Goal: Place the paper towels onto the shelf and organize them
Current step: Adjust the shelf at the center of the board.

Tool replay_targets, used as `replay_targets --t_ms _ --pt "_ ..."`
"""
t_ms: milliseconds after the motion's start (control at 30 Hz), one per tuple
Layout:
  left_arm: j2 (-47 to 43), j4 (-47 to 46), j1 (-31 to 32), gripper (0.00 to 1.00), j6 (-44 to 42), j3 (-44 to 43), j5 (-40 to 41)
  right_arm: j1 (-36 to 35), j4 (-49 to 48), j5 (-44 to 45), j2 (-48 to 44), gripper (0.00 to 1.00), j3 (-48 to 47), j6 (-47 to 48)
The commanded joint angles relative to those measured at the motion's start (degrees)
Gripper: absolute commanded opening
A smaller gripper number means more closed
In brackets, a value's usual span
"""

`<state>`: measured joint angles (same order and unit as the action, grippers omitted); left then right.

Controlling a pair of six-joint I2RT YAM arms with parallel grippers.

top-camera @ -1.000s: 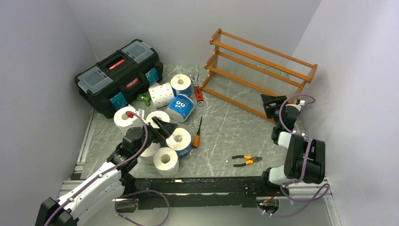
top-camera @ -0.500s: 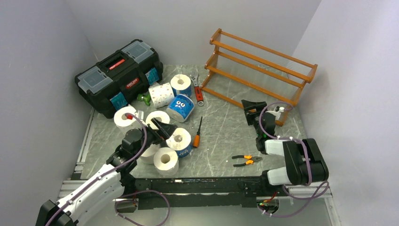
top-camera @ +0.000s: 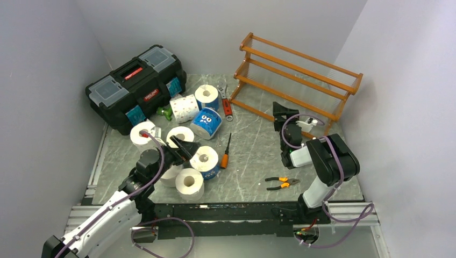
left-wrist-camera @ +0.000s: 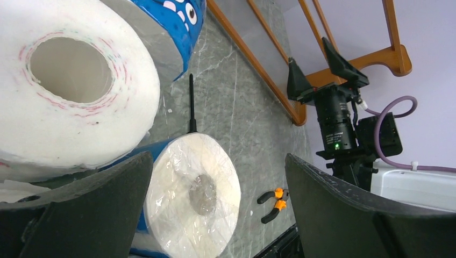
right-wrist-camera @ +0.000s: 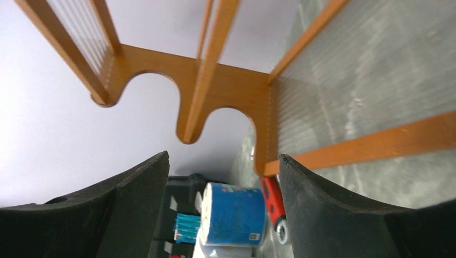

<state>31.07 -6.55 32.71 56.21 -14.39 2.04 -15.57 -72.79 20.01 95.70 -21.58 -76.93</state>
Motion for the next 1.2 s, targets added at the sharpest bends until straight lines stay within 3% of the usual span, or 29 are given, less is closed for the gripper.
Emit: replay_targets --t_ms 0,433,833,1000,1167 --pt "-0.4 -0.3 0.1 0.99 -1.1 -0.2 1.1 -1.2 -4.9 3.3 0.7 0.77 -4.3 0.7" --pt "-0.6 2.0 0.1 0.99 -2.2 -0.9 1.0 -0.6 -5.9 6.9 8.2 0.74 -11.2 -1.7" --pt "0.2 2.0 0.1 0.99 -2.6 -1.1 1.6 1.6 -9.0 4.1 15.4 0.55 -17.6 -1.5" --pt "2.7 1.0 0.1 0.99 -2.9 -1.7 0.8 3.2 -12.0 2.1 18.1 0.41 -19.0 -2.8" --pt "4.5 0.1 0.1 0.99 -2.8 -2.5 0.4 4.0 -12.1 -1.7 19.9 0.17 -20.6 -3.2"
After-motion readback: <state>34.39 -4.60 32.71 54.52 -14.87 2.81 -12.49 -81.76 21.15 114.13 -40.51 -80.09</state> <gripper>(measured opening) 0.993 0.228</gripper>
